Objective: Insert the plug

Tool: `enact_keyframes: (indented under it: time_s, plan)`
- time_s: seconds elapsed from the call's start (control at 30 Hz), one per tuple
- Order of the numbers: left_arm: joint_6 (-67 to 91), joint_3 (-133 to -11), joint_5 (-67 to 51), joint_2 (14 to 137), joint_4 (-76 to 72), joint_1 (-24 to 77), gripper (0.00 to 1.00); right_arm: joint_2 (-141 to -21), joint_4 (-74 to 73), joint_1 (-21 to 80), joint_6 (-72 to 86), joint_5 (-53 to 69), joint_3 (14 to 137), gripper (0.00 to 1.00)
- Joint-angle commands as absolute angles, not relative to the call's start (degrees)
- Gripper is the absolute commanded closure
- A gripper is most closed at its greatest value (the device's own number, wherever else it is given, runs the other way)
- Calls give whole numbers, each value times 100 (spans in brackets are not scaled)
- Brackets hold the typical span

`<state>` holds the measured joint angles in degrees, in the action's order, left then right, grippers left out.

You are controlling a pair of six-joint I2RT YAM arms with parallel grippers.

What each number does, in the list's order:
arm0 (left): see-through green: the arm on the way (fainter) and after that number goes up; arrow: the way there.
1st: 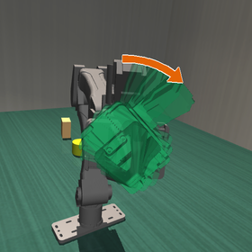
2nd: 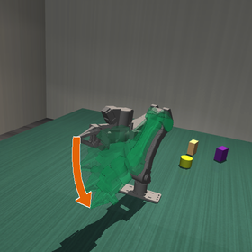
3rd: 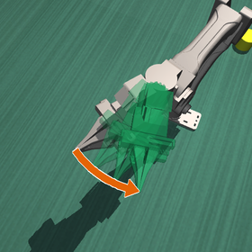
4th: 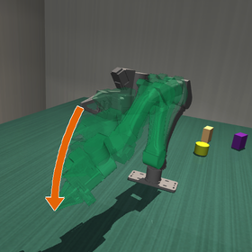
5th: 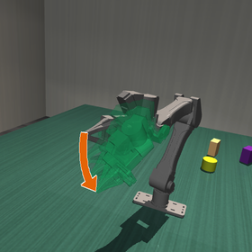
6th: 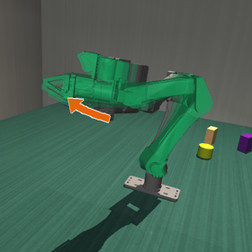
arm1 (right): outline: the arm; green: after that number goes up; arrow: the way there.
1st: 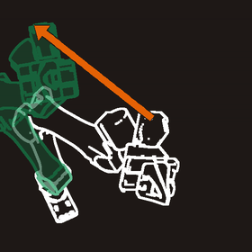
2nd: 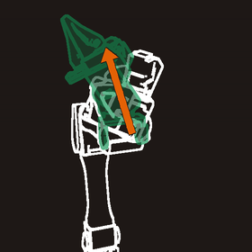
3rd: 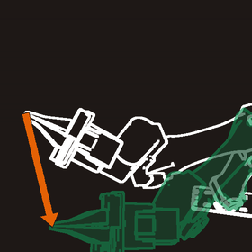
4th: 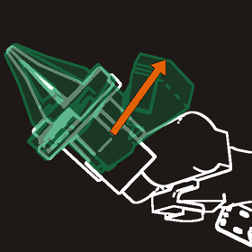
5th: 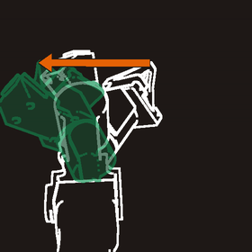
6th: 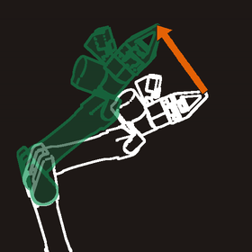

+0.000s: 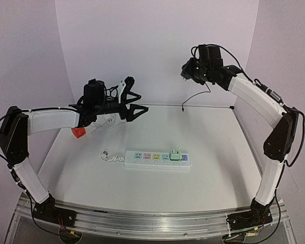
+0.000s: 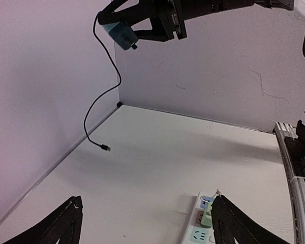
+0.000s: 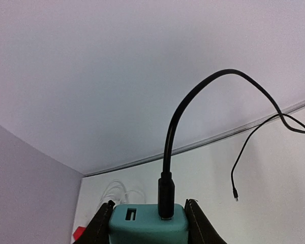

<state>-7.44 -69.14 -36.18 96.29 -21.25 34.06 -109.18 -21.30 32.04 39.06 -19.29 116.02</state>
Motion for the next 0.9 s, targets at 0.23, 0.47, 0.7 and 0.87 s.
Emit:
enact_keyframes:
  time_s: [0.23, 0.47, 0.7, 0.87]
  plan:
    - [-402, -7743, -2222, 10000, -4304, 3834, 10, -10890, 186, 4117, 4619, -1429, 11271, 100]
    - [-541, -8016, -1858, 10224, -4618, 3936, 14, -11150, 520, 4543, 4810, -1405, 11324, 100]
    - [-720, -8147, -1536, 10263, -4892, 3964, 30, -11367, 676, 4714, 4884, -1273, 11498, 100]
    - [-764, -8070, -1385, 10205, -4985, 3971, 46, -11384, 731, 4729, 4909, -1274, 11480, 100]
